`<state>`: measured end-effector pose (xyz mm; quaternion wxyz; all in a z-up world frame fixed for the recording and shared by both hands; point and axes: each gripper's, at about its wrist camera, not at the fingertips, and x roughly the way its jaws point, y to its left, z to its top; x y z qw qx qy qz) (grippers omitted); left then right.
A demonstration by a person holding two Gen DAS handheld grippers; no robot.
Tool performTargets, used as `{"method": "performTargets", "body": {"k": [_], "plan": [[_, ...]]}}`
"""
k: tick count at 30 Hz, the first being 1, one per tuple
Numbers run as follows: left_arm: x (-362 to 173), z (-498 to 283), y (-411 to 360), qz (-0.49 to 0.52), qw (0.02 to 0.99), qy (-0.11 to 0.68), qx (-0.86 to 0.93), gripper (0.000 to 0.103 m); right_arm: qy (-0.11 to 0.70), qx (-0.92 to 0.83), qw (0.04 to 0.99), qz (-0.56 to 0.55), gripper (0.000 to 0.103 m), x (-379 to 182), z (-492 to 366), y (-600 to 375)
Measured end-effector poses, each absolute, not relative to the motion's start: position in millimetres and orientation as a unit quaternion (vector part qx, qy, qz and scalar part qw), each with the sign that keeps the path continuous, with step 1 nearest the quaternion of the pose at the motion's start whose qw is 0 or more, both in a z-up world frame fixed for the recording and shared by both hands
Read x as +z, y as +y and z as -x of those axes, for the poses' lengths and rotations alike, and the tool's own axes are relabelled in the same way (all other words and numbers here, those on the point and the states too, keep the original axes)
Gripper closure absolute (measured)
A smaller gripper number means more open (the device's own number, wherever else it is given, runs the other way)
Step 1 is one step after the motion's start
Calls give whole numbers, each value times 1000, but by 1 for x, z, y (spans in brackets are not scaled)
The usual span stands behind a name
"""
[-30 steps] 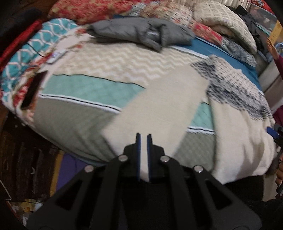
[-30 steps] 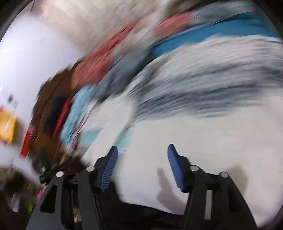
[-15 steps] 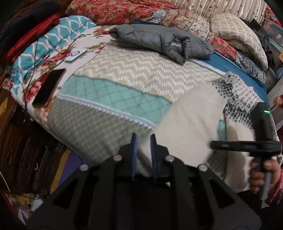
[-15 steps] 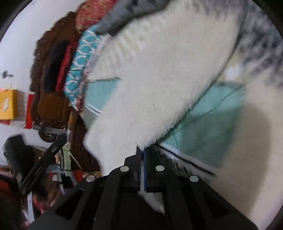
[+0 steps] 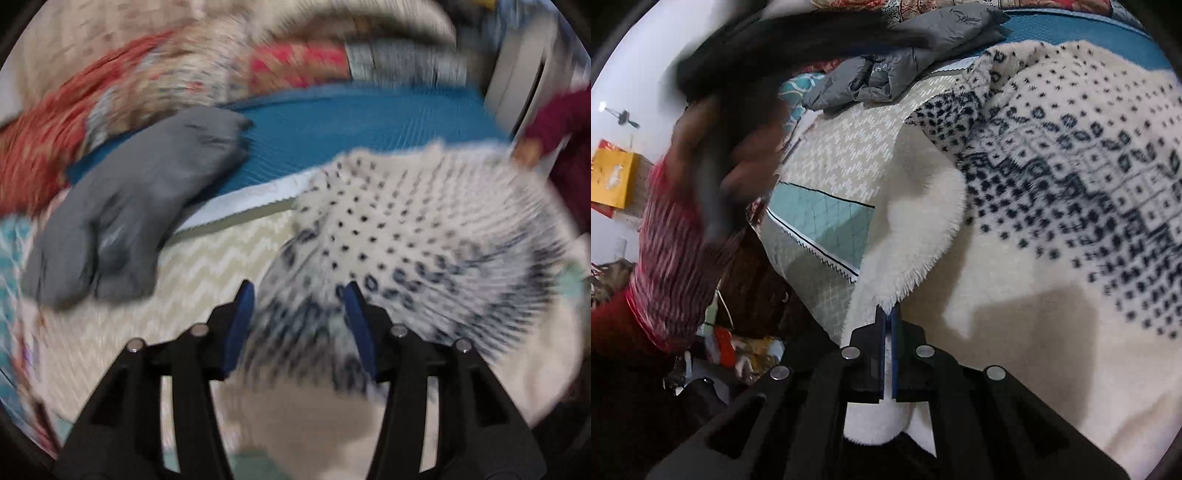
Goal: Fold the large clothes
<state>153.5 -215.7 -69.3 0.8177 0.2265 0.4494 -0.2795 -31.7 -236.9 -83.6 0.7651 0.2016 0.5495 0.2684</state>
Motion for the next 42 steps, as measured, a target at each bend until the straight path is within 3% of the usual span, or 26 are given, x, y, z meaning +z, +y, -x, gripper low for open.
{"method": "performTargets", "body": {"k": [2,3,4,6,12,15,18,20,21,23,24,25,27,30,32,34,35,36,37,39,42], "plan": [[-99,-177,-251,-303,800,466,-226,54,539,277,766,-213,79,-84,33,-237],[-108,-189,-258,-322,794,472,-209,60,532,282,769,-216,79,-82,36,-241],[-111,-196,-260,-325,789,480,-205,82,528,282,773,-211,79,-80,38,-246],[-108,-217,-252,-301,776,514,-209,98,517,266,790,-195,79,-68,38,-265],[-78,-264,-225,-227,793,530,-195,101,470,117,872,-65,79,1,19,-380],[-85,-281,-219,-189,797,543,-185,101,446,2,895,12,79,5,-19,-435],[-102,-287,-217,-129,784,578,-184,101,442,-64,894,-40,76,-25,-47,-488],[-104,-278,-218,-102,783,577,-206,101,436,-58,883,-167,76,-46,-46,-524],[-103,-270,-220,-102,784,571,-221,100,424,-51,881,-203,76,-50,-40,-531],[-103,-256,-222,-107,783,563,-242,80,391,-54,885,-246,73,-50,-19,-541],[-104,-251,-225,-108,781,563,-250,51,382,-62,887,-253,67,-45,-13,-545],[-106,-245,-228,-108,778,561,-262,31,368,-71,889,-265,54,-43,0,-549],[-111,-235,-237,-119,774,554,-281,30,355,-83,889,-277,31,-39,16,-551],[-124,-226,-257,-142,770,549,-294,31,350,-67,894,-272,19,-35,45,-544],[-133,-222,-266,-157,771,544,-290,50,374,-43,891,-255,19,-37,51,-530],[-140,-223,-268,-159,770,545,-290,87,421,-38,877,-227,22,-56,45,-508],[-141,-225,-265,-154,774,543,-289,89,439,-36,870,-219,32,-64,43,-501],[-141,-228,-260,-151,781,537,-283,91,466,-25,859,-211,69,-76,35,-493],[-139,-231,-254,-147,787,532,-277,91,480,-23,852,-209,74,-80,29,-491],[-139,-242,-234,-102,785,542,-284,91,449,-36,873,-186,74,-62,24,-493],[-150,-257,-208,-19,774,558,-299,91,359,-88,925,-83,74,-13,19,-496]]}}
